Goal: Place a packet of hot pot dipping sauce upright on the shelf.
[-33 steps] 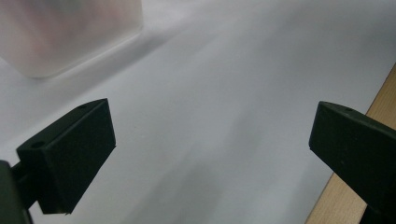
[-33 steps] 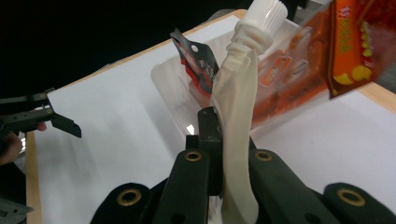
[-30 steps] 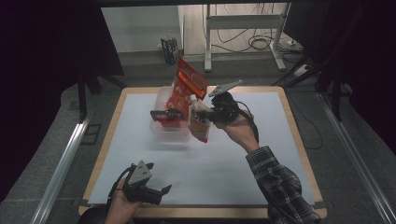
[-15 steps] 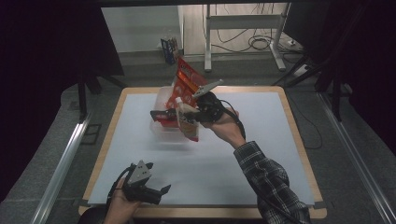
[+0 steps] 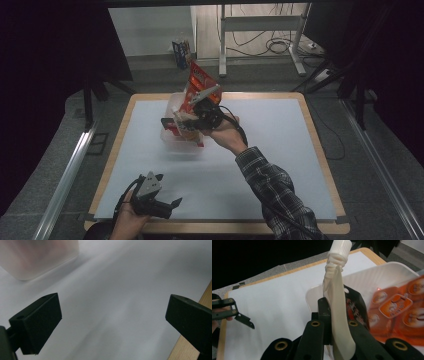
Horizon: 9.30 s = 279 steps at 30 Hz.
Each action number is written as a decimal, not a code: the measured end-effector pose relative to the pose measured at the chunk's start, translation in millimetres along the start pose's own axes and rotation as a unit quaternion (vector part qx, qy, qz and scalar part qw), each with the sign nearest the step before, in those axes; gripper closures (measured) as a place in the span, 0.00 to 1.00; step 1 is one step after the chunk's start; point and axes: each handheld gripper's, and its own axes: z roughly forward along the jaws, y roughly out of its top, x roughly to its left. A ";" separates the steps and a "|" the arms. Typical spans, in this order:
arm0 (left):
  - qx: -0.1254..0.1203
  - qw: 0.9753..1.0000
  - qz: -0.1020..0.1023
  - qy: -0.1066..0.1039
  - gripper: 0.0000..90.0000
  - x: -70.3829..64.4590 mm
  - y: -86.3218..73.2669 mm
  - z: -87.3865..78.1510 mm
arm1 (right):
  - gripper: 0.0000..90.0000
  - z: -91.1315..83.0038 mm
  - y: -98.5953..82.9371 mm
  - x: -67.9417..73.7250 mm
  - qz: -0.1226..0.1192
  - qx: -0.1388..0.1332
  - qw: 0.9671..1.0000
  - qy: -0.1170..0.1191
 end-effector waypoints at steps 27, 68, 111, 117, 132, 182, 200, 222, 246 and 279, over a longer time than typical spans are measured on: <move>0.001 1.000 0.003 0.002 0.00 0.2 -0.7 0.9 | 0.98 54.1 -1.4 3.7 -0.006 0.030 1.000 0.005; 0.018 1.000 0.003 0.001 0.01 0.6 -2.5 5.7 | 0.38 43.8 -25.0 -5.8 0.013 0.046 0.999 -0.009; 0.020 1.000 0.012 0.012 0.01 -1.5 -6.2 5.0 | 0.03 20.2 -53.8 3.4 0.017 0.045 0.999 -0.015; 0.021 1.000 0.014 0.014 0.01 -1.5 -6.5 4.6 | 0.01 16.5 -61.8 7.8 0.009 0.043 0.999 -0.024; 0.024 0.999 0.024 0.016 0.00 -2.7 -7.0 6.3 | 0.00 -4.2 -82.5 16.7 0.019 0.016 0.999 -0.048; 0.020 0.999 0.044 0.020 0.00 -6.2 -6.5 6.2 | 0.00 -38.9 -133.3 45.4 0.009 0.017 0.997 -0.079; 0.019 0.999 0.041 0.020 0.00 -6.0 -6.6 6.8 | 0.00 -58.9 -146.0 49.6 0.012 0.012 0.995 -0.095; 0.023 0.999 0.040 0.019 0.00 -5.2 -6.7 7.0 | 0.00 -76.7 -172.3 46.7 0.027 0.013 0.992 -0.125; 0.026 0.999 0.041 0.019 0.00 -5.8 -7.0 8.6 | 0.00 -89.8 -203.1 47.8 0.049 0.020 0.988 -0.142; 0.030 0.998 0.042 0.019 0.00 -6.3 -7.1 10.5 | 0.00 -132.9 -240.5 50.5 0.069 0.015 0.978 -0.198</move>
